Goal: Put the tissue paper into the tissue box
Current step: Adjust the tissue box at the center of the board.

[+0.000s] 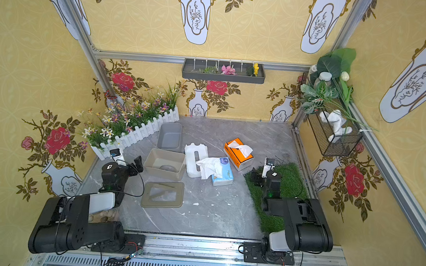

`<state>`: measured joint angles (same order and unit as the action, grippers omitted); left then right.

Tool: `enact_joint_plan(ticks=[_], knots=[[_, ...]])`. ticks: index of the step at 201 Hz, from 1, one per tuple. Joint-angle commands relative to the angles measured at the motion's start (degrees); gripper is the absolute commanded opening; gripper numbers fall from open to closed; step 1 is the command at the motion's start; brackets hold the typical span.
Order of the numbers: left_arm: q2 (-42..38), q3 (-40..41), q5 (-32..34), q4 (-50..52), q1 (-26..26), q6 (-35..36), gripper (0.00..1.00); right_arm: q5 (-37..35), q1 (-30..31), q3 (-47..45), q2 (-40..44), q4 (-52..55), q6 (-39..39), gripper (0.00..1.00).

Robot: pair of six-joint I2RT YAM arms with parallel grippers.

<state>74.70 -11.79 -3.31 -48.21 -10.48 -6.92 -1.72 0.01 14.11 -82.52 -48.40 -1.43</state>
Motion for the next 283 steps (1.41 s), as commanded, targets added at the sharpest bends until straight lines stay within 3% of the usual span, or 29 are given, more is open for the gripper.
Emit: enact_joint_plan(ticks=[1,166,205,233,241,261,283], knots=[[0.1,-0.1,0.6,-0.7,-0.1,-0.3,1.00,-0.2,0.1,-0.1,0.2,-2.6,0.1,0.97],[0.0,0.0,0.6,-0.6,0.0,-0.1,1.00,0.2,0.0,0.0,0.2,-2.4,0.1,0.97],[-0.1,0.0,0.5,-0.4,0.0,-0.1,1.00,5.9,-2.1,0.6,-0.2,-1.6,0.1,0.97],[-0.3,0.0,0.9,-0.4,0.2,0.0,1.00,3.8,-1.7,0.3,0.4,-2.3,0.0,0.97],[-0.6,-0.9,3.0,0.6,0.5,-0.2,1.00,1.4,-1.3,1.2,2.1,0.8,-0.9,0.97],[-6.1,-6.8,6.8,15.7,0.6,-1.4,1.00,-1.4,-1.5,7.6,8.6,16.9,-1.6,0.97],[-12.0,-13.3,12.3,29.5,1.3,-5.7,1.00,0.7,-0.4,16.3,11.3,31.1,-4.0,0.97]])
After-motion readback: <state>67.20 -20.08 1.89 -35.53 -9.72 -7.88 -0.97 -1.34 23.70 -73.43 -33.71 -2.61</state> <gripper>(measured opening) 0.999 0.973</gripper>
